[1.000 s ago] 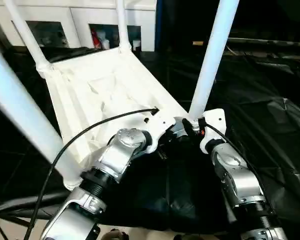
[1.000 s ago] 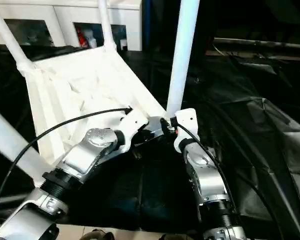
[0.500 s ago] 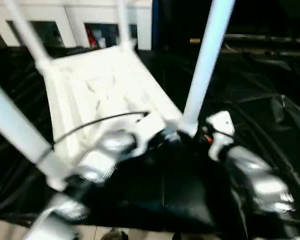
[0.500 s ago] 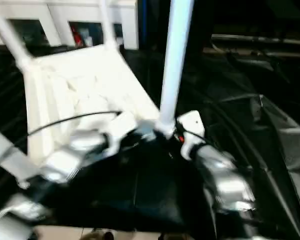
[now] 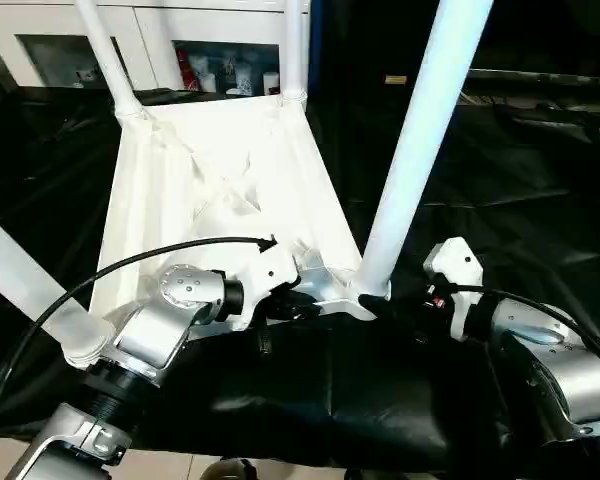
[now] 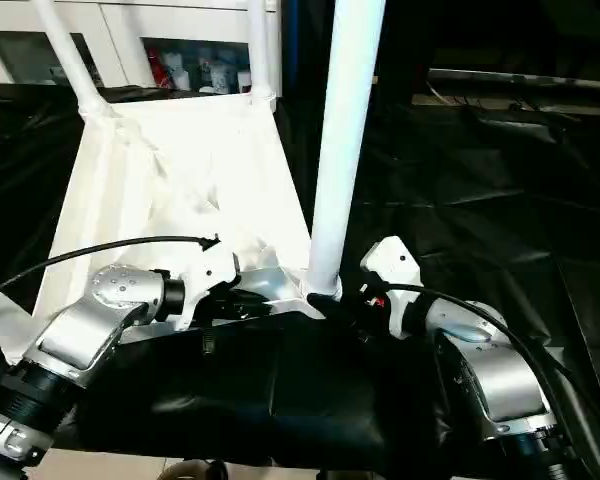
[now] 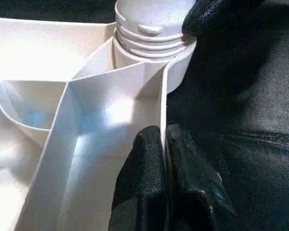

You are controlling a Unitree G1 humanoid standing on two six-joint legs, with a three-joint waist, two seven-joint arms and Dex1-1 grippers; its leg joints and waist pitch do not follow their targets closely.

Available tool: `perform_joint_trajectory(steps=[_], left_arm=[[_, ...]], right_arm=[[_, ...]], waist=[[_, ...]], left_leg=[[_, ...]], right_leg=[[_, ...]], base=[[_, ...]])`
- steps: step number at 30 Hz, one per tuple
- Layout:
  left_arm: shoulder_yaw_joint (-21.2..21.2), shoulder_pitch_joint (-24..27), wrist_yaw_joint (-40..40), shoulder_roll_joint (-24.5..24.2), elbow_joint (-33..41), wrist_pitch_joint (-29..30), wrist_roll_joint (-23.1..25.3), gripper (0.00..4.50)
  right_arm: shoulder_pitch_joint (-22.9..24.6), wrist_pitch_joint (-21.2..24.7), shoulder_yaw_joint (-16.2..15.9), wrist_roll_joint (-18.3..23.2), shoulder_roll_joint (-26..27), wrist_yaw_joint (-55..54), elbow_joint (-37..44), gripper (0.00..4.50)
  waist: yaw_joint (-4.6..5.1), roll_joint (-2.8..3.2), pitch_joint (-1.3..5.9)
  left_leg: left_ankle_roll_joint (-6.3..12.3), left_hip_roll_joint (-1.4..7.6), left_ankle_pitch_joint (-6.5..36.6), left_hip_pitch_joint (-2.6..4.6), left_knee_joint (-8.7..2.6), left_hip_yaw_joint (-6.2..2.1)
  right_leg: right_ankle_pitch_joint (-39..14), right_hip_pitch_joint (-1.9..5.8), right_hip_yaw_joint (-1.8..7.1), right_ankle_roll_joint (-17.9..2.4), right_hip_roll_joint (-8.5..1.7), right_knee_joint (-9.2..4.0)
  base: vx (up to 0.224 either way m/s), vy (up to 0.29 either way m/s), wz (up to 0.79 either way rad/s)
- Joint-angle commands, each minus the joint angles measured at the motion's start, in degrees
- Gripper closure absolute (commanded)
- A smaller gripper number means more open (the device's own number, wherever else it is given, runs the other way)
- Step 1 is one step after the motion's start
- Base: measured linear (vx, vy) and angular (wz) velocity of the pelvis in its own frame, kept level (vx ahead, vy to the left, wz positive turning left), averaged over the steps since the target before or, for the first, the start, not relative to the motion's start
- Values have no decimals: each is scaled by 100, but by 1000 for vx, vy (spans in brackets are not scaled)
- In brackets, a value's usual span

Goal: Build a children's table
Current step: Rotate leg to tighten

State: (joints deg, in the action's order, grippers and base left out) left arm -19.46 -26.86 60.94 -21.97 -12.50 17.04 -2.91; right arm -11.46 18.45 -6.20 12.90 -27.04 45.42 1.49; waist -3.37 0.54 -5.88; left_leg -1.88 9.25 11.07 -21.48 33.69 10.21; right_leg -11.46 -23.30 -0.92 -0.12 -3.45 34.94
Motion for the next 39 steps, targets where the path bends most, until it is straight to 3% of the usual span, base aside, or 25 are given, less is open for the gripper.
perform_joint_trajectory(steps=[1, 17, 21, 25, 26, 27, 29, 34, 36, 38, 39], left_arm=[[13, 53, 175, 56, 242, -100, -251, 450], [-57, 71, 120, 97, 175, -77, -170, 450], [-59, -67, -509, 350, -206, 56, 142, 450], [15, -329, -1242, 881, -749, 155, 290, 450], [12, -450, -1578, 1111, -959, 196, 387, 450], [11, -608, -1990, 1410, -1221, 303, 488, 450], [95, -866, -2713, 1887, -1651, 459, 594, 450], [87, -1045, -2791, 2101, -1828, 433, 608, 450], [97, -1070, -2765, 2108, -1860, 389, 635, 450], [98, -1069, -2645, 2058, -1876, 283, 672, 450], [98, -1062, -2590, 2028, -1882, 230, 685, 450]], right_arm=[[-78, -10, -30, -6, 32, 34, -63, 45], [-48, -219, -156, -29, 129, 129, -283, 178], [-101, -316, -79, -379, 424, -634, -679, 185], [-277, -170, 124, -610, 1002, -1765, -1121, 189], [-387, -74, 241, -697, 1286, -2340, -1327, 194], [-536, 98, 394, -726, 1655, -2992, -1579, 194], [-764, 296, 390, -880, 2092, -3718, -1920, 194], [-973, 90, 181, -952, 2309, -3697, -2085, 194], [-995, 20, 165, -989, 2343, -3657, -2067, 194], [-988, -68, 215, -944, 2391, -3566, -1985, 124], [-983, -86, 243, -909, 2402, -3524, -1947, 124]], waist=[[1, -122, 356], [7, -122, 363], [29, -122, 328], [79, -129, 282], [76, -126, 294], [92, -103, 289], [128, -109, 305], [94, -117, 332], [85, -117, 334], [83, -119, 323], [81, -117, 317]], left_leg=[[545, 359, 572, 53, -380, -100], [616, 354, 423, 53, -357, -97], [502, 345, 628, 53, -376, -93], [149, 314, 1169, 91, -427, -109], [109, 314, 1211, 86, -432, -126], [46, 321, 1259, 103, -447, -127], [-72, 303, 1336, 108, -460, -146], [129, 295, 1101, 67, -440, -129], [199, 292, 1061, 66, -435, -119], [209, 297, 1119, 56, -449, -125], [201, 304, 1178, 63, -458, -128]], right_leg=[[-627, 273, 230, -1468, -453, -382], [-352, 285, 226, -1544, -446, -346], [-711, 264, 223, -1524, -444, -399], [-1878, 223, 232, -1241, -442, -517], [-2003, 240, 230, -1186, -457, -516], [-2110, 195, 246, -1106, -446, -540], [-2094, 200, 244, -1058, -435, -545], [-1370, 243, 259, -1074, -444, -509], [-1319, 243, 253, -1090, -440, -514], [-1481, 242, 251, -1072, -444, -525], [-1596, 232, 249, -1051, -445, -538]], base=[[0, 0, 0], [0, 0, 0], [0, 0, 0], [0, 0, 0], [0, 0, 0], [0, 0, 0], [0, 0, 0], [0, 0, 0], [0, 0, 0], [0, 0, 0], [0, 0, 0]])
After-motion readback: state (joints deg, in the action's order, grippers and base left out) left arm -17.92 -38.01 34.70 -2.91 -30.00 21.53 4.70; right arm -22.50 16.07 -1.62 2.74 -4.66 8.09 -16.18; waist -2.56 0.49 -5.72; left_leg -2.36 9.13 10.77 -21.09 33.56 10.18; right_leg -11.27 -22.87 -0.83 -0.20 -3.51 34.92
